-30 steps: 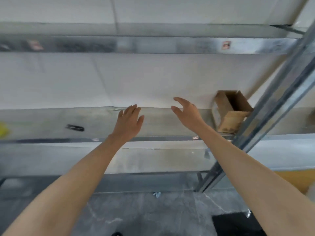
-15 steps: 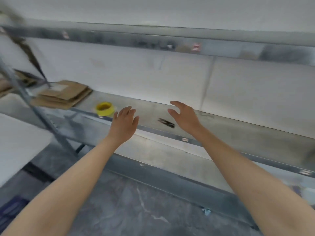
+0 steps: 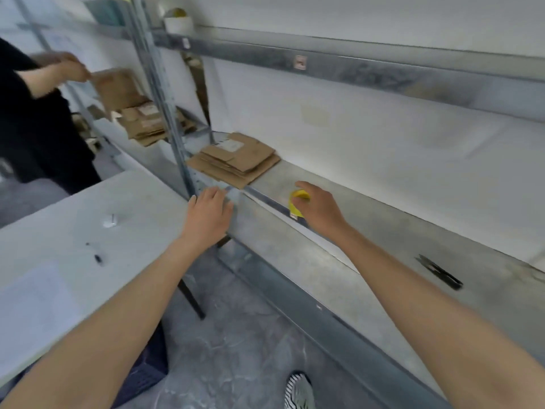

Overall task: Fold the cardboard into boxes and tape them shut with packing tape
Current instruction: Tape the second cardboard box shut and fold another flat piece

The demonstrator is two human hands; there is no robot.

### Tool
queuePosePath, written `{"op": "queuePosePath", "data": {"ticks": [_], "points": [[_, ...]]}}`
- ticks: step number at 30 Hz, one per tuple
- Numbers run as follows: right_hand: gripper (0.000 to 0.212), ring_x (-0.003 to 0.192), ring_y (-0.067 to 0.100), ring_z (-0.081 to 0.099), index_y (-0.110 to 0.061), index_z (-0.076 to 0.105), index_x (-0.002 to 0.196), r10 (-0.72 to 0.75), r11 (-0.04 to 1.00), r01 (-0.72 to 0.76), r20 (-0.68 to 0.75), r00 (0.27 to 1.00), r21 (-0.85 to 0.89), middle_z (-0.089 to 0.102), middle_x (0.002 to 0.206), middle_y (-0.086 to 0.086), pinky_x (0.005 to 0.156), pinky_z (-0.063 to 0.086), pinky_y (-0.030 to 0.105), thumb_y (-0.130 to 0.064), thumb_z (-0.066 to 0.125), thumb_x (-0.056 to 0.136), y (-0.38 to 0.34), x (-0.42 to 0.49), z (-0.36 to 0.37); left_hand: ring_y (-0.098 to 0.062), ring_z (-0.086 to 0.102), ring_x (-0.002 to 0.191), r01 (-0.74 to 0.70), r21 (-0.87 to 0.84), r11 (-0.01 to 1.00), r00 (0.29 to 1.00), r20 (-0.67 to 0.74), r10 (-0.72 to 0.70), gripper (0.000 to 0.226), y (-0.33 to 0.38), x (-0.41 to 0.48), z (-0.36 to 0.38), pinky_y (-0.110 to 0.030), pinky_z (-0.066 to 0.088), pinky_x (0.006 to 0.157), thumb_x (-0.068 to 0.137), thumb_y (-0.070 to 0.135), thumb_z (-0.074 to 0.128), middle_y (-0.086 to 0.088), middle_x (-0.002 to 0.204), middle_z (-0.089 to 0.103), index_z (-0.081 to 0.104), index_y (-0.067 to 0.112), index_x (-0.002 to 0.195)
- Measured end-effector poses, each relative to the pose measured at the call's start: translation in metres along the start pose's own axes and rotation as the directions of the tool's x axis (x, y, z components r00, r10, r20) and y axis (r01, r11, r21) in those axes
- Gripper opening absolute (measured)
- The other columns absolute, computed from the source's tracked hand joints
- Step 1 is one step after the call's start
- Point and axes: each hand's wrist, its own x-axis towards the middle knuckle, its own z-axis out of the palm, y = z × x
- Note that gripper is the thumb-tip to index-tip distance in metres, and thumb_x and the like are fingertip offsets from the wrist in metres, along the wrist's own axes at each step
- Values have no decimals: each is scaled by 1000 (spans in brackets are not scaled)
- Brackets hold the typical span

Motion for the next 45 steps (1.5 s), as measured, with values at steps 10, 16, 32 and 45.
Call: {"op": "queuePosePath", "data": {"ticks": [10, 16, 32, 45], "points": [[49, 132, 23, 42, -13, 41, 142, -25, 995, 10, 146, 989, 98, 46, 144, 7, 106, 34, 31, -29, 50, 96, -3, 170, 70, -33, 44, 126, 129, 72, 989, 992, 4, -130, 35, -88, 110, 22, -44, 29, 102, 99, 21, 42, -16, 136, 49, 52, 0, 126], [48, 123, 24, 48, -15, 43, 140, 79, 987, -107, 212, 974, 124, 53, 135, 10, 87, 37, 25, -28, 51, 95, 10, 256, 105, -32, 47, 122, 189, 85, 978, 979, 65, -194, 31, -122, 167, 49, -44, 31, 101, 99, 22, 40, -12, 127, 54, 53, 2, 119], [62, 110, 18, 52, -17, 35, 144, 479, 812, -483, 100, 872, 329, 49, 136, 6, 87, 43, 27, -23, 61, 88, 13, 356, 175, -25, 47, 119, 33, 30, 999, 960, 276, -40, 26, -212, 289, 99, -40, 30, 104, 99, 23, 34, -8, 120, 53, 51, 7, 109], [56, 85, 9, 57, -24, 52, 133, 586, 594, -428, -2, 810, 681, 49, 133, 6, 66, 50, 16, 7, 54, 87, -21, 363, 180, -25, 48, 112, -127, -7, 992, 949, 290, 123, 30, -249, 326, 95, -44, 33, 101, 96, 24, 29, -5, 113, 51, 50, 10, 114]]}}
